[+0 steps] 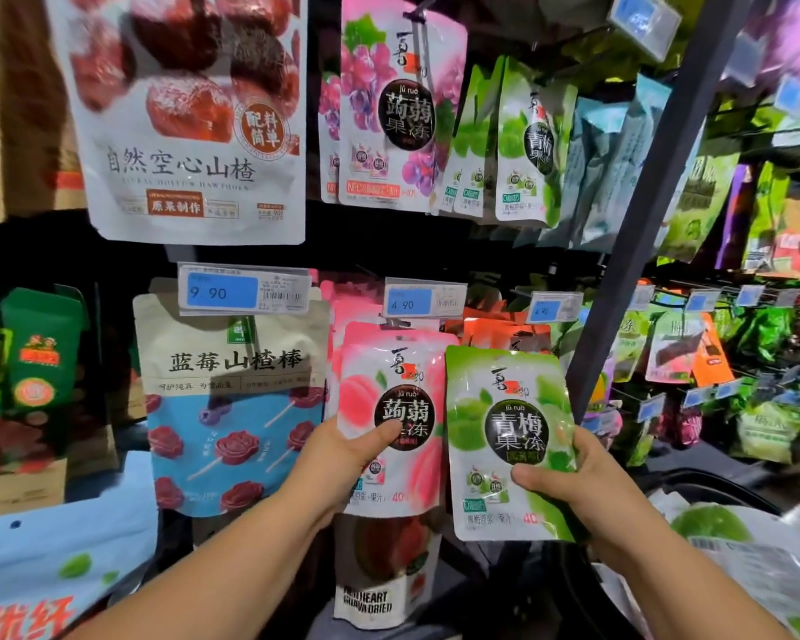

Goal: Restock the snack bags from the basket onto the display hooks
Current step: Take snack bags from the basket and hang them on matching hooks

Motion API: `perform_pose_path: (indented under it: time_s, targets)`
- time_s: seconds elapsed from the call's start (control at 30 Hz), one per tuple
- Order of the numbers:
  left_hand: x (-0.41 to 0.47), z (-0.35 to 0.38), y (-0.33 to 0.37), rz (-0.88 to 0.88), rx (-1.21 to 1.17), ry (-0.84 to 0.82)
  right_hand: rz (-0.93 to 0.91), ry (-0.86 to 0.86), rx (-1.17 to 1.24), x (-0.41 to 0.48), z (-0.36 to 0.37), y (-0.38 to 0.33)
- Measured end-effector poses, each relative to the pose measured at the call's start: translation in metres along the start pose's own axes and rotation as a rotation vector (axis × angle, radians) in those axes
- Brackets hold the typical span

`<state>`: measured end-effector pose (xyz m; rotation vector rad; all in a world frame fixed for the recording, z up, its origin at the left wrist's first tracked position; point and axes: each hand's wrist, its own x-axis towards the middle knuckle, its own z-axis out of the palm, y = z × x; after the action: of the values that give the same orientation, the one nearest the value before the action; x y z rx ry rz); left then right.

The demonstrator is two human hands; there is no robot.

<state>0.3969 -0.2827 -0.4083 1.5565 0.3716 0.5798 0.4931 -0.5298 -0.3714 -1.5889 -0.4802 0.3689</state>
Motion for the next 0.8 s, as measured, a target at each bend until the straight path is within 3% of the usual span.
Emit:
perform_pose_path:
  time_s: [0.23,0.6,0.8]
  targets:
    - [0.024,0.0,0.001,0.022,0.103,0.015,-0.028,0.008,-0.026,0.003,-0.001,0.004]
    - [0.039,0.002,0.002,-0.068,0.05,0.077,-0.036,0.02,0.013,0.005,-0.001,0.007]
    - [0.043,0.003,-0.003,-0.076,0.304,0.204,-0.038,0.024,0.004,0.006,-0.001,0.009]
